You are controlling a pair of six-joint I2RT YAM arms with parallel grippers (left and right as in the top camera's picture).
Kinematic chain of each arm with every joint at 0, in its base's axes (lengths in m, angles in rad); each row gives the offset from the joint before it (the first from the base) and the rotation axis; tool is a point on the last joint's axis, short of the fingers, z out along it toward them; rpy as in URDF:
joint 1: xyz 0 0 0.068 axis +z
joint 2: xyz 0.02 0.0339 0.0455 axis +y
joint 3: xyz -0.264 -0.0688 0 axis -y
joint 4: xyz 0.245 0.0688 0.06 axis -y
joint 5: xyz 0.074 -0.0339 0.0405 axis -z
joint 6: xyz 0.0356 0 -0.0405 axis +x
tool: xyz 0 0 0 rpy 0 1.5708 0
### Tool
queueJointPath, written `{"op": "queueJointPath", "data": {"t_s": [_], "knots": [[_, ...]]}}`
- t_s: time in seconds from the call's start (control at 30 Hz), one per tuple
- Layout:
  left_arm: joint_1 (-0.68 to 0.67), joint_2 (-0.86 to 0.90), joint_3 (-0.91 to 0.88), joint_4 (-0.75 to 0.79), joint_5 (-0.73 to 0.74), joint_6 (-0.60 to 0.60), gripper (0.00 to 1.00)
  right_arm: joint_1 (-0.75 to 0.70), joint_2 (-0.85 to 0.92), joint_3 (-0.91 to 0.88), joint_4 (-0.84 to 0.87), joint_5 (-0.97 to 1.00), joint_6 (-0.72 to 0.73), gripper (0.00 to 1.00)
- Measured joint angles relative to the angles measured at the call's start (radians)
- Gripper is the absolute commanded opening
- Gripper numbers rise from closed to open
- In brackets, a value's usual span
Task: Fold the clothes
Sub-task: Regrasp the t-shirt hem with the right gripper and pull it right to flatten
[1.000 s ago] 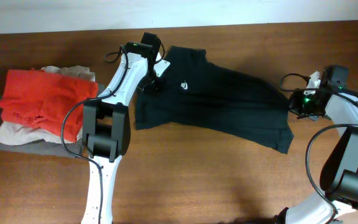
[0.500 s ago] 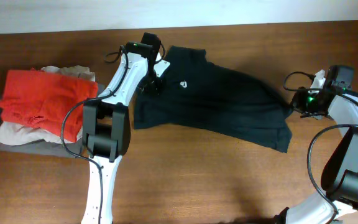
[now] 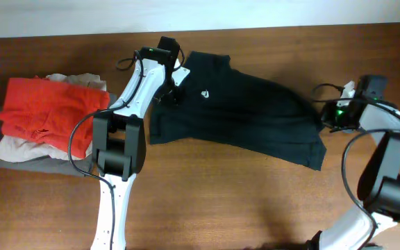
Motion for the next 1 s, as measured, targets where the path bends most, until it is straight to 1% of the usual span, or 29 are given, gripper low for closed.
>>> {"op": "queueJointPath", "data": {"t_s": [0.17, 0.3, 0.4, 0.5, 0.63, 0.73, 0.77, 0.8, 0.83, 0.97, 1.0], "knots": [[0.0, 0.0, 0.0, -0.003, 0.0, 0.0, 0.13, 0.002, 0.042, 0.004, 0.082, -0.015, 0.024, 0.04], [0.0, 0.0, 0.0, -0.005, 0.0, 0.0, 0.12, 0.002, 0.09, 0.032, 0.225, 0.022, 0.029, 0.04], [0.0, 0.0, 0.0, -0.006, 0.0, 0.0, 0.13, 0.0, 0.142, 0.097, 0.273, 0.077, 0.027, 0.04], [0.0, 0.0, 0.0, -0.007, 0.0, 0.0, 0.13, -0.012, 0.192, 0.191, 0.258, 0.103, 0.02, 0.04], [0.0, 0.0, 0.0, -0.006, 0.0, 0.0, 0.14, -0.022, 0.227, 0.355, 0.181, 0.101, 0.001, 0.04], [0.0, 0.0, 0.0, -0.001, 0.001, 0.001, 0.18, -0.024, 0.228, 0.5, 0.112, 0.095, -0.004, 0.04], [0.0, 0.0, 0.0, 0.0, 0.001, 0.002, 0.18, -0.024, 0.228, 0.549, 0.072, 0.087, -0.006, 0.07], [0.0, 0.0, 0.0, 0.0, 0.0, 0.003, 0.17, -0.024, 0.228, 0.601, 0.011, 0.076, -0.007, 0.13], [0.0, 0.0, 0.002, -0.002, 0.0, 0.003, 0.17, -0.024, 0.228, 0.649, -0.054, 0.059, -0.01, 0.15], [0.0, 0.026, 0.061, -0.041, 0.0, 0.003, 0.17, -0.024, 0.228, 0.79, -0.359, -0.011, -0.013, 0.13], [0.0, 0.038, 0.09, -0.056, 0.0, 0.003, 0.17, -0.023, 0.227, 0.805, -0.408, -0.024, -0.014, 0.11]]}}
